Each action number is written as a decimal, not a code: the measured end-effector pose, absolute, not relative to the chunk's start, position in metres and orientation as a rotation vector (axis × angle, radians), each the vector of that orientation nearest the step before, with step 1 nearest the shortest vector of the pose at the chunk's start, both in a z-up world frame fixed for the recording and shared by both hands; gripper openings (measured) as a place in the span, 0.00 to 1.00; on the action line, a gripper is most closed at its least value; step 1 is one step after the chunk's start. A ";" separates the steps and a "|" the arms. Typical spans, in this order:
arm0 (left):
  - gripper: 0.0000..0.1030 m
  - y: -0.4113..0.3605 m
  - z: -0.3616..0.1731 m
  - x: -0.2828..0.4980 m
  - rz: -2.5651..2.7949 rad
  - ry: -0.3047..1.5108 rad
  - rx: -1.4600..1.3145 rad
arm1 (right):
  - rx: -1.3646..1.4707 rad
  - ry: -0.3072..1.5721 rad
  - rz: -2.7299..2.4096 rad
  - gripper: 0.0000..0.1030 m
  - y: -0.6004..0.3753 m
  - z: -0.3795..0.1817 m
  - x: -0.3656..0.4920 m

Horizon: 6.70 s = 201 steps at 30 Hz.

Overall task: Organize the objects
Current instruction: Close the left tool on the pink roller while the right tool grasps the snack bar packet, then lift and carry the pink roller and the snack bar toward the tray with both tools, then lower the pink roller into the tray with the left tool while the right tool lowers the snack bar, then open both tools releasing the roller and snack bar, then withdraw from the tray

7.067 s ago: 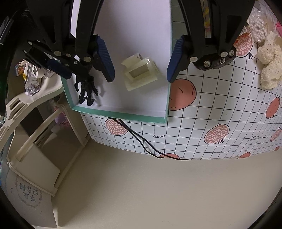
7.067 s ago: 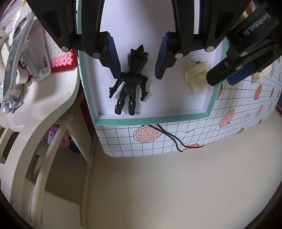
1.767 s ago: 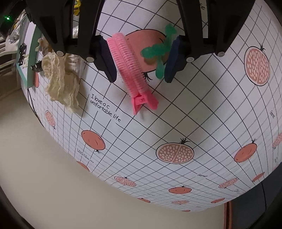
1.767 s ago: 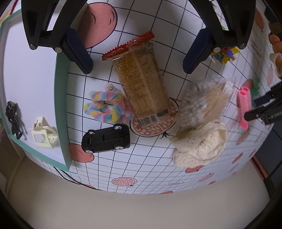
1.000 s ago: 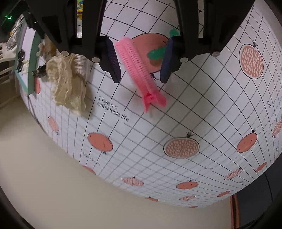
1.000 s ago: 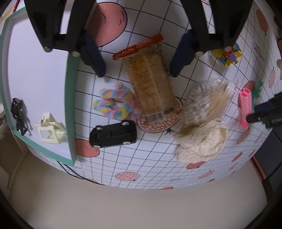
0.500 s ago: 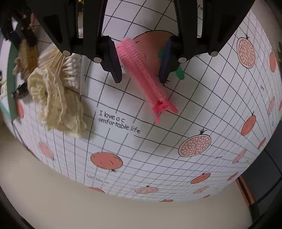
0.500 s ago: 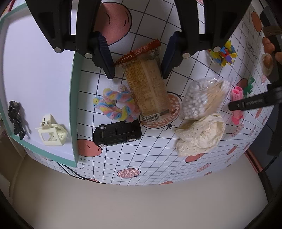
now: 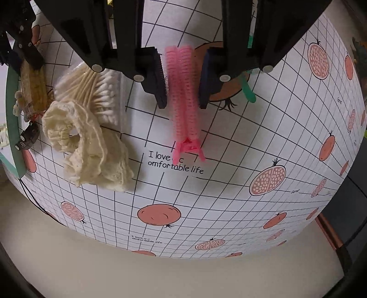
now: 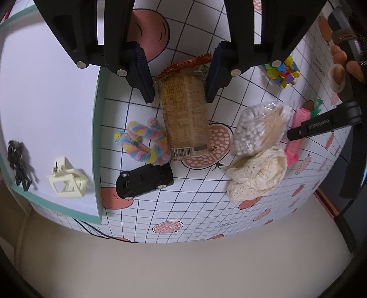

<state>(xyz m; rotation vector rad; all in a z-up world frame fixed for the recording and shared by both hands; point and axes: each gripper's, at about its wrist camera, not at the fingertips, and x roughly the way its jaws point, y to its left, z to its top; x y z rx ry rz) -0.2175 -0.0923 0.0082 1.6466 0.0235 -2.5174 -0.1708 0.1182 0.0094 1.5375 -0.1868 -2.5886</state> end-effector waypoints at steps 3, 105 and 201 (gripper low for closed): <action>0.28 -0.087 0.011 -0.217 -2.530 0.019 1.647 | 1.538 -0.222 -2.568 0.46 0.121 0.010 -0.170; 0.28 0.173 0.077 -0.168 -3.100 -0.155 1.661 | 1.420 -0.604 -2.960 0.46 0.341 0.046 -0.107; 1.00 0.088 0.062 -0.192 -2.904 0.126 1.564 | 1.464 -0.316 -2.985 1.00 0.290 0.048 -0.115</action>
